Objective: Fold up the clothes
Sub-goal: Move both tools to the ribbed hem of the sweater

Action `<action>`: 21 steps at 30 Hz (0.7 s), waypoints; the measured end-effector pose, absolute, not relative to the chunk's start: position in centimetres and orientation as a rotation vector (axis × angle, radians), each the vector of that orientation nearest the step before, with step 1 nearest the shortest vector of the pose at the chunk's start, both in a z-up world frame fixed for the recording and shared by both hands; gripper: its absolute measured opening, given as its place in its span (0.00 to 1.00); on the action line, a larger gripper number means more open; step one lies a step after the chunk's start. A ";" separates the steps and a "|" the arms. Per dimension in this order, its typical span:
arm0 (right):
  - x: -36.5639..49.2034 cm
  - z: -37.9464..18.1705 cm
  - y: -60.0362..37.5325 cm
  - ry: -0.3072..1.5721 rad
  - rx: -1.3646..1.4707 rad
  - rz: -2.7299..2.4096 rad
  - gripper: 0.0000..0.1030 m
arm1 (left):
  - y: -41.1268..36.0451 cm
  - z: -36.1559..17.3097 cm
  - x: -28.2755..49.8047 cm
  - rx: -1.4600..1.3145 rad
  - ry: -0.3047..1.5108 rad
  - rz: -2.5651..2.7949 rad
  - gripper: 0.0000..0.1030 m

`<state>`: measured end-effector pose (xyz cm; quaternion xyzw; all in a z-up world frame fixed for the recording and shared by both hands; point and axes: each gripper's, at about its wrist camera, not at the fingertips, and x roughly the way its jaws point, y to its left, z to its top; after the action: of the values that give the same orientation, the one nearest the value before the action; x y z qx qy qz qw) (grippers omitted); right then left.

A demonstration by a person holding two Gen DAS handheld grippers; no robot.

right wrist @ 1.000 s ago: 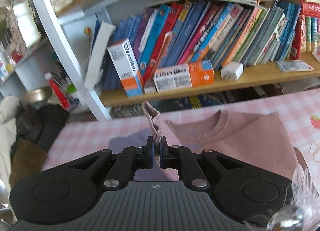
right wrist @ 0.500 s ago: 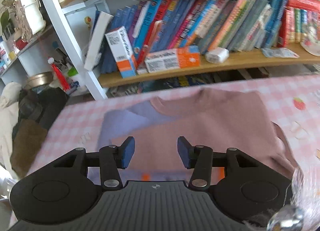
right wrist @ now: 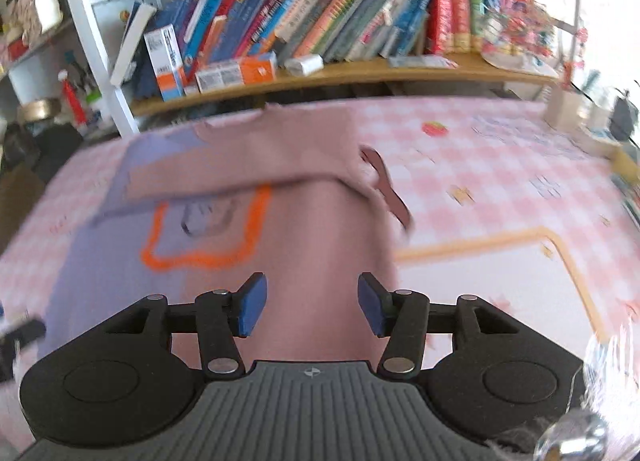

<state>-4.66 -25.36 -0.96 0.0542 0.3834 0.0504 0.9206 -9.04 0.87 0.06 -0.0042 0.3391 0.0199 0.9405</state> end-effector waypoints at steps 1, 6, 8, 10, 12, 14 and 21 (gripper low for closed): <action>-5.5 -1.3 -26.0 0.796 0.122 0.099 0.48 | 0.3 0.1 -9.2 -0.001 0.698 0.038 0.95; -8.6 -2.7 -28.6 0.836 0.182 0.080 0.48 | -1.7 0.1 -10.5 -0.009 0.715 0.001 0.95; -9.5 -2.9 -29.3 0.838 0.202 0.080 0.48 | -2.2 0.1 -11.0 -0.007 0.722 -0.002 0.95; -10.4 -3.2 -30.0 0.839 0.229 0.080 0.48 | -2.5 -0.1 -11.3 -0.008 0.752 0.014 0.95; -11.3 -3.5 -30.6 0.847 0.260 0.075 0.48 | -2.8 -0.5 -11.7 -0.009 0.782 0.025 0.95; -12.4 -3.9 -30.9 0.857 0.281 0.072 0.49 | -2.9 -1.0 -12.1 0.000 0.812 0.034 0.95; -12.6 -4.9 -30.4 0.904 0.317 0.076 0.50 | -0.1 -1.3 -12.0 -0.068 0.842 0.100 0.95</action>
<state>-12.63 -30.38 -4.86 0.1522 0.4349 0.0365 0.8868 -12.04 -0.11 -1.33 -0.0330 0.4085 0.0486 0.9109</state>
